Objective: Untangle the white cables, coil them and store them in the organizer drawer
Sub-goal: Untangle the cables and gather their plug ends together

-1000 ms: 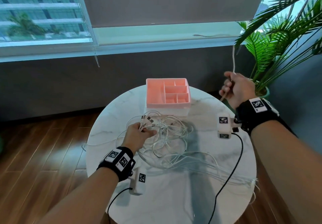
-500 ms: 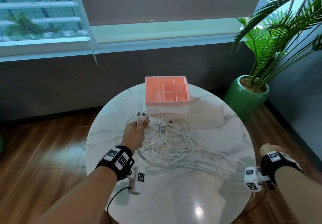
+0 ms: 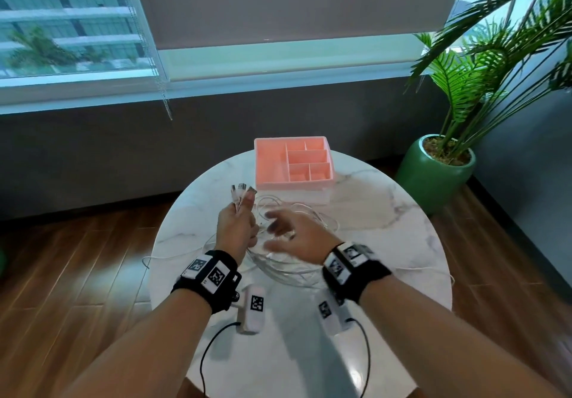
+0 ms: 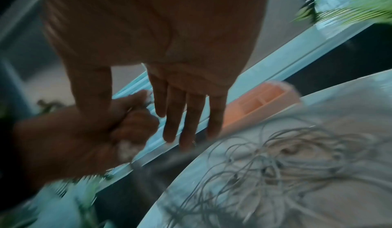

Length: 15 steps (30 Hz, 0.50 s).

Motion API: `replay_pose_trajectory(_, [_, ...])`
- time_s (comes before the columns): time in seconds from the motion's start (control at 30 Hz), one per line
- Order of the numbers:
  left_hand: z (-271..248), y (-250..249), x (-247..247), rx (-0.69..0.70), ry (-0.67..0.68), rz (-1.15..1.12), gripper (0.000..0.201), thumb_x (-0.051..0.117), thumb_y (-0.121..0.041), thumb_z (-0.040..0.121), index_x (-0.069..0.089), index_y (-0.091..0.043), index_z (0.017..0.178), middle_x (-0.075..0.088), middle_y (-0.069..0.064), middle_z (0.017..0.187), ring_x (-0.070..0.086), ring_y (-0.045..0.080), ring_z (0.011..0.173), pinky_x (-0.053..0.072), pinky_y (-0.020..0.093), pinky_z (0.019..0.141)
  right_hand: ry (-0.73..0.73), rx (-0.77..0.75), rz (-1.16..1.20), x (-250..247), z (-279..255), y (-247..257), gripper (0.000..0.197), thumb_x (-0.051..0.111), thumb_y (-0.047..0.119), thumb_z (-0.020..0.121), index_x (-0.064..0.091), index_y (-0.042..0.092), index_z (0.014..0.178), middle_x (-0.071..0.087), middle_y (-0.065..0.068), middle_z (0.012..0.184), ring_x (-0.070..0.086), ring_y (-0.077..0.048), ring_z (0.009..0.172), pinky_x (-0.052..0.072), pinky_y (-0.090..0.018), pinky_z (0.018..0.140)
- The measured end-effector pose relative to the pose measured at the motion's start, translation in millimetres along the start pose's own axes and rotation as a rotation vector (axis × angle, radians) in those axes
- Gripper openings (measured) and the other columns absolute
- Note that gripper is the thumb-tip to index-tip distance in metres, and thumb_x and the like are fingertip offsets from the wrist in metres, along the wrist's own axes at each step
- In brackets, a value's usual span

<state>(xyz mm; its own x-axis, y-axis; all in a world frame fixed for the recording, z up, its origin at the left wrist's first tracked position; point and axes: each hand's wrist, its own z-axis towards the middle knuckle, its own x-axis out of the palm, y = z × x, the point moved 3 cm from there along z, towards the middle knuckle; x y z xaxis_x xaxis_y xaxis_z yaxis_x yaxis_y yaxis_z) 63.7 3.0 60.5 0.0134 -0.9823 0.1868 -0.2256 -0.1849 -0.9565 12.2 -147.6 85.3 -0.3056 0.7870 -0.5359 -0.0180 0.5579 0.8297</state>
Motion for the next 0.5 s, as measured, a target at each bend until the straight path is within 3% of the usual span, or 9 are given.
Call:
replay_pose_trajectory(0.03, [0,-2,-2,0.005,-0.015,-0.026,0.031,0.060,-0.043,0.100,0.049,-0.017,0.088,0.029,-0.005,0.056,0.024,0.010,0.041,0.021,0.021,0.040,0.082,-0.001,-0.045,20,5,6,0.076,0.076,0.038,0.082,0.035,0.029,0.146,0.067,0.003,0.110,0.067,-0.012,0.096,0.055,-0.032,0.088])
replay_pose_trajectory(0.1, [2,-5,-11,-0.003,-0.045,-0.114,0.024,0.058,-0.040,0.102,0.053,-0.017,0.097,0.027,-0.006,0.055,0.024,0.010,0.042,0.021,0.021,0.039,0.106,0.039,-0.073,45,12,8,0.075,0.070,0.026,0.085,0.026,0.029,0.146,0.069,-0.004,0.101,0.069,-0.019,0.084,0.057,-0.036,0.078])
replay_pose_trajectory(0.2, [3,-7,-26,-0.021,-0.068,-0.227,0.019,0.056,-0.038,0.103,0.053,-0.020,0.101,0.027,-0.006,0.056,0.022,0.010,0.045,0.018,0.022,0.041,0.097,0.083,-0.103,57,14,2,0.036,0.058,0.020,0.092,0.049,0.018,0.127,0.069,-0.010,0.097,0.070,-0.024,0.075,0.058,-0.043,0.077])
replay_pose_trajectory(0.27, [1,-5,-30,-0.033,-0.077,-0.268,0.017,0.056,-0.038,0.103,0.055,-0.021,0.103,0.027,-0.007,0.055,0.021,0.008,0.044,0.017,0.021,0.040,0.181,0.059,-0.200,58,13,-1,0.018,0.056,0.023,0.094,0.065,0.015,0.107,0.071,-0.009,0.097,0.069,-0.027,0.082,0.056,-0.044,0.082])
replay_pose_trajectory(0.33, [-2,-3,-31,-0.040,-0.090,-0.301,0.016,0.056,-0.038,0.103,0.056,-0.022,0.102,0.027,-0.008,0.054,0.020,0.008,0.044,0.017,0.020,0.039,0.249,0.069,-0.223,55,9,-4,0.016,0.058,0.026,0.094,0.069,0.014,0.094,0.070,-0.008,0.092,0.066,-0.028,0.085,0.053,-0.041,0.082])
replay_pose_trajectory(0.43, [0,-3,-31,-0.052,-0.120,-0.347,0.020,0.057,-0.040,0.102,0.053,-0.023,0.092,0.026,-0.007,0.055,0.019,0.008,0.044,0.017,0.019,0.039,0.201,0.106,-0.260,36,2,-16,0.030,0.058,0.040,0.095,0.064,0.016,0.078,0.065,-0.003,0.071,0.062,-0.018,0.065,0.047,-0.031,0.068])
replay_pose_trajectory(0.5, [2,-7,-31,-0.072,-0.145,-0.387,0.029,0.057,-0.040,0.102,0.046,-0.023,0.081,0.023,-0.006,0.057,0.017,0.008,0.044,0.015,0.019,0.040,0.185,0.153,-0.141,23,-4,-28,0.033,0.058,0.043,0.095,0.060,0.016,0.075,0.065,-0.003,0.066,0.068,-0.017,0.060,0.051,-0.031,0.070])
